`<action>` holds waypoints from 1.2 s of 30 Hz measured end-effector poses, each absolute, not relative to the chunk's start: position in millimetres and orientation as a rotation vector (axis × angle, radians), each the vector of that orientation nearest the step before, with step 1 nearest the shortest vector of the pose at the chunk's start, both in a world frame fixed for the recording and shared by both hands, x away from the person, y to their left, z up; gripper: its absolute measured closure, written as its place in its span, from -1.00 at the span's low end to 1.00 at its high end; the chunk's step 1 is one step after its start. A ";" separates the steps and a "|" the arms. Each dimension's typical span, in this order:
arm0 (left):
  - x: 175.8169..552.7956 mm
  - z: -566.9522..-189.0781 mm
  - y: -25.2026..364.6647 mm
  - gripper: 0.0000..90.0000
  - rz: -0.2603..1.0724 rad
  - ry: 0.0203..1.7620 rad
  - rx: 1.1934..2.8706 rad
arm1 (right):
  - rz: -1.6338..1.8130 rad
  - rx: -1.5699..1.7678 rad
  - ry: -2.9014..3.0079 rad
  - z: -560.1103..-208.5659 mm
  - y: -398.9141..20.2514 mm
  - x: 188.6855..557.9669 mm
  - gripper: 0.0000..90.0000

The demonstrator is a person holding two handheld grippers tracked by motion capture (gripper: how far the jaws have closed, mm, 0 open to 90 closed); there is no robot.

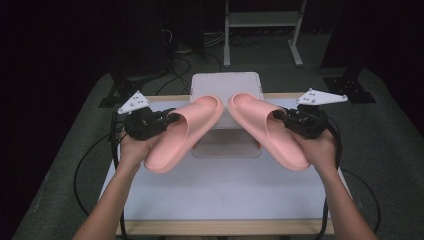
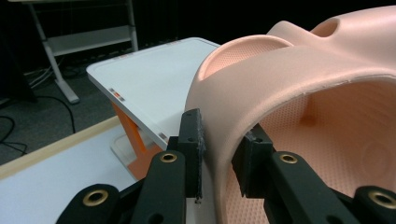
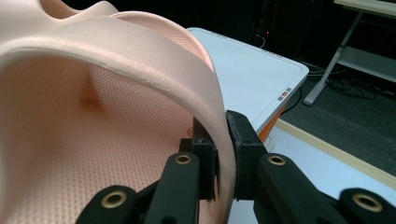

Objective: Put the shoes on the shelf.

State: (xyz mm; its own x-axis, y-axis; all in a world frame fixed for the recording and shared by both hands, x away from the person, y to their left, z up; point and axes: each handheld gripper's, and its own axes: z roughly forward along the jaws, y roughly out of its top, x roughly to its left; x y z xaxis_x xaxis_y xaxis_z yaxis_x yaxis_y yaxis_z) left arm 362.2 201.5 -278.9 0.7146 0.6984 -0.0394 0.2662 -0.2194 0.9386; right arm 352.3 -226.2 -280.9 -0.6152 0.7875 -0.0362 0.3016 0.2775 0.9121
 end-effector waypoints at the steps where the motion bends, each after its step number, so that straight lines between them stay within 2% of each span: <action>1: 362.2 -278.9 201.5 0.66 0.479 0.761 1.796 | 1.311 0.976 2.063 -280.9 -226.2 352.3 0.83; 13: 385.3 -269.0 195.2 0.65 0.511 0.767 1.821 | 1.283 0.999 2.035 -277.6 -222.4 372.1 0.83; 36: 414.0 -274.0 190.5 0.65 0.520 0.824 1.819 | 1.268 1.040 2.018 -282.3 -212.2 402.5 0.82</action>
State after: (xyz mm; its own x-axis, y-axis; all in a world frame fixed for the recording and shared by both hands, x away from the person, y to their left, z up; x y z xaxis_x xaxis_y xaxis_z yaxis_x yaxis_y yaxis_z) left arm 414.0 190.5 -274.0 0.6713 0.7408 -0.0249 0.2966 -0.2377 0.9249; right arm 402.5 -212.2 -282.3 -0.5601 0.8276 -0.0377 0.3251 0.2614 0.9088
